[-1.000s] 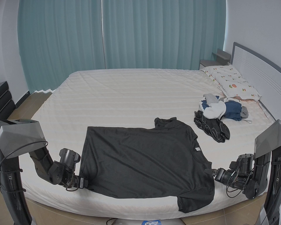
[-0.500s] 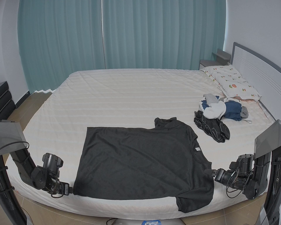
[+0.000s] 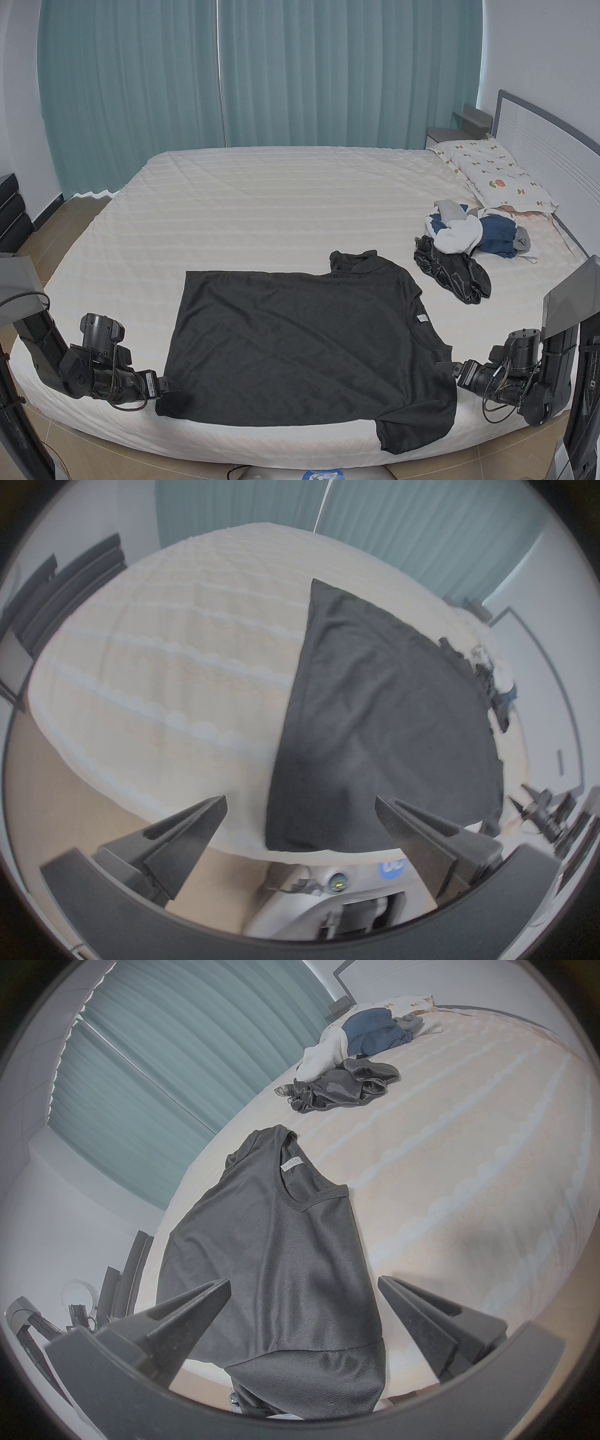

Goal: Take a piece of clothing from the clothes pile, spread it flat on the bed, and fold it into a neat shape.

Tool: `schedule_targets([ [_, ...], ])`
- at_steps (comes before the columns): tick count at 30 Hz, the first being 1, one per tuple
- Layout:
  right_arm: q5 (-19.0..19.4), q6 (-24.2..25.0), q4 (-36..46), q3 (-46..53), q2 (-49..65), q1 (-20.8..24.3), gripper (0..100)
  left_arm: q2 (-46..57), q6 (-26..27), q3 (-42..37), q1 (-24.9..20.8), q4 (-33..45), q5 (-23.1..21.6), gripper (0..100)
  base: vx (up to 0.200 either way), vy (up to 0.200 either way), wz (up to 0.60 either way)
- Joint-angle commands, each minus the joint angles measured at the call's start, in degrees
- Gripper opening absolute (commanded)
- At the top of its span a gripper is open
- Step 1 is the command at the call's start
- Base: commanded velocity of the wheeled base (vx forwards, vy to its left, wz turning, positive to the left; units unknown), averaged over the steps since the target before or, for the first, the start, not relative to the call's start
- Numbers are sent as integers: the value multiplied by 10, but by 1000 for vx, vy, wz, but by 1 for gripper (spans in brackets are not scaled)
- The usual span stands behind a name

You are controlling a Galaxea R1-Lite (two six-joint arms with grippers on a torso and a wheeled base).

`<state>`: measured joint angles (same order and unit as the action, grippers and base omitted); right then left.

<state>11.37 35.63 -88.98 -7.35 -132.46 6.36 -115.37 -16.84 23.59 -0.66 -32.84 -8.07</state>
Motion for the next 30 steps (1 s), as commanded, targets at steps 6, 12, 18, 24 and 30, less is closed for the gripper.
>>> schedule_targets([
  [6,4,0,-8,9,-7,1,100,-21,-58,-13,-5,-38,-34,100,0,0,0],
  [12,4,-7,-8,15,-24,1,100,-81,-58,-48,-5,-119,-29,100,0,0,0],
  [18,6,-7,-8,17,-24,1,100,-92,-58,-78,-6,-160,-27,100,0,0,0],
  [24,5,-15,-8,24,-31,4,100,-92,-58,-84,-26,-160,-27,100,0,0,0],
  [30,5,-21,-8,37,-32,18,100,-96,-58,-85,-32,-161,-12,0,0,0,0],
])
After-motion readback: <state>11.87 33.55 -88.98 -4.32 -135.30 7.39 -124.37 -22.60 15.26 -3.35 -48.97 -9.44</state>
